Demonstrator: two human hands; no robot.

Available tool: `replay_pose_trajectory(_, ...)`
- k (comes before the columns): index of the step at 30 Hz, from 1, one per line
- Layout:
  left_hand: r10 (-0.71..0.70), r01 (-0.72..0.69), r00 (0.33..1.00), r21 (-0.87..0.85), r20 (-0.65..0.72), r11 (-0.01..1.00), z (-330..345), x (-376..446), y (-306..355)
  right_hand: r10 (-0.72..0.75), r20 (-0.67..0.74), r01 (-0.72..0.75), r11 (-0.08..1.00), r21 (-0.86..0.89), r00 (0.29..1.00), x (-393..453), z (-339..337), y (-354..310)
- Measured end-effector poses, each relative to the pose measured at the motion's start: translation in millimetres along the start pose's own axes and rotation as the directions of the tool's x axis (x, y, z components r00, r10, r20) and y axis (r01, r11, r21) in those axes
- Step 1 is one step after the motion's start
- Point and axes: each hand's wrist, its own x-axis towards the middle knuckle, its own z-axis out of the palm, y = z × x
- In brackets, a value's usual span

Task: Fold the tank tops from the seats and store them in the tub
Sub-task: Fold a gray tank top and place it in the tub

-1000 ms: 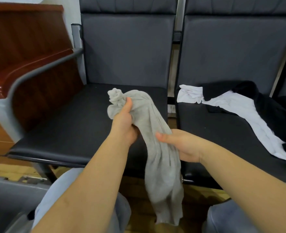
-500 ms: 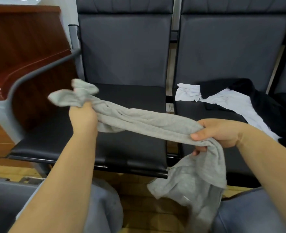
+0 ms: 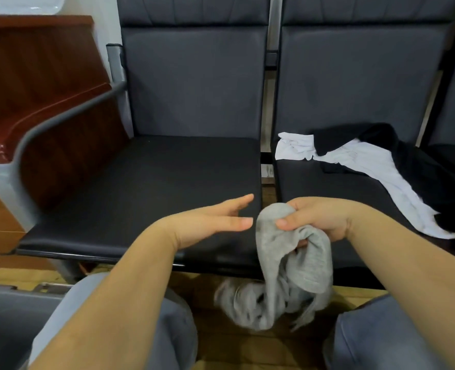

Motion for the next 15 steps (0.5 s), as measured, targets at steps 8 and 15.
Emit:
replay_pose_trajectory(8, -0.124, 0.123, 0.965, -0.020, -0.231, 0.992, 21.5, 13.5, 13.1, -0.012, 0.050, 0.011, 1.000, 0.011, 0.999, 17.3, 1.2, -4.3)
replay_pose_trajectory(15, -0.176, 0.136, 0.737, -0.113, -0.652, 0.984, -17.7, -5.8, 10.5, -0.008, -0.050, 0.010, 0.998, 0.058, 0.999, 9.5, -15.5, -8.3)
